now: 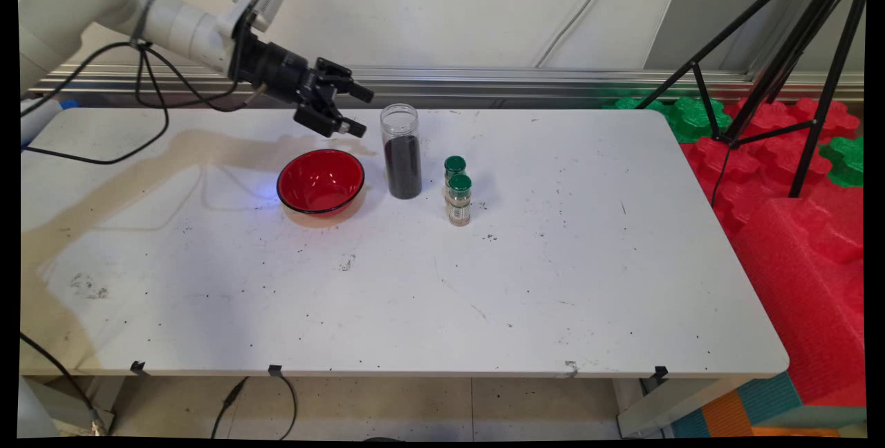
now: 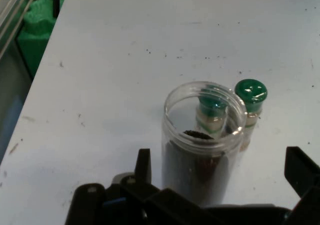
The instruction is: Pick up the black seasoning powder from the table
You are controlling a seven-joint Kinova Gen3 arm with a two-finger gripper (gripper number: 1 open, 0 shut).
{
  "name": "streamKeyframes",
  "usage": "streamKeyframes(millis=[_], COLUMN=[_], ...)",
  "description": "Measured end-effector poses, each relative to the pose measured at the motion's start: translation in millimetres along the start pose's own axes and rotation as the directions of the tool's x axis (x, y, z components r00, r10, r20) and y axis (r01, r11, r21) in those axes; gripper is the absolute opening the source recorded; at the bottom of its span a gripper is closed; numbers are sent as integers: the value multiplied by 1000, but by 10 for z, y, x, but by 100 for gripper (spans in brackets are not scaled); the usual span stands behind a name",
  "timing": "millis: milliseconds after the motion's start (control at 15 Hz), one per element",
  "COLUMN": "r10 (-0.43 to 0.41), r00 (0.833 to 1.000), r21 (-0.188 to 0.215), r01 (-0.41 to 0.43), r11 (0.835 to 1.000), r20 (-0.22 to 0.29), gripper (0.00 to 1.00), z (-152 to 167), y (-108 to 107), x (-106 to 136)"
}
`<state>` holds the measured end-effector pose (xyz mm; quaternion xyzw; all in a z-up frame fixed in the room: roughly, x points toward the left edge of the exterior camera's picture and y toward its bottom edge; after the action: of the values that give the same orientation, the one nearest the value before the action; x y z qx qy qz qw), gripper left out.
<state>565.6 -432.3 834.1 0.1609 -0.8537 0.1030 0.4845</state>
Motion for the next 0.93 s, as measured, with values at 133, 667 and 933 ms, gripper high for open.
streamKeyframes(millis=[133, 667, 933], r10=[9, 32, 28], r00=[1000, 998, 997], r21=[-10, -53, -67], r01=[-10, -35, -33], r11=[1000, 998, 997], r20=[-14, -54, -67], gripper=[100, 100, 100], z=[140, 620, 811], y=[-49, -199, -241], x=[-61, -306, -411])
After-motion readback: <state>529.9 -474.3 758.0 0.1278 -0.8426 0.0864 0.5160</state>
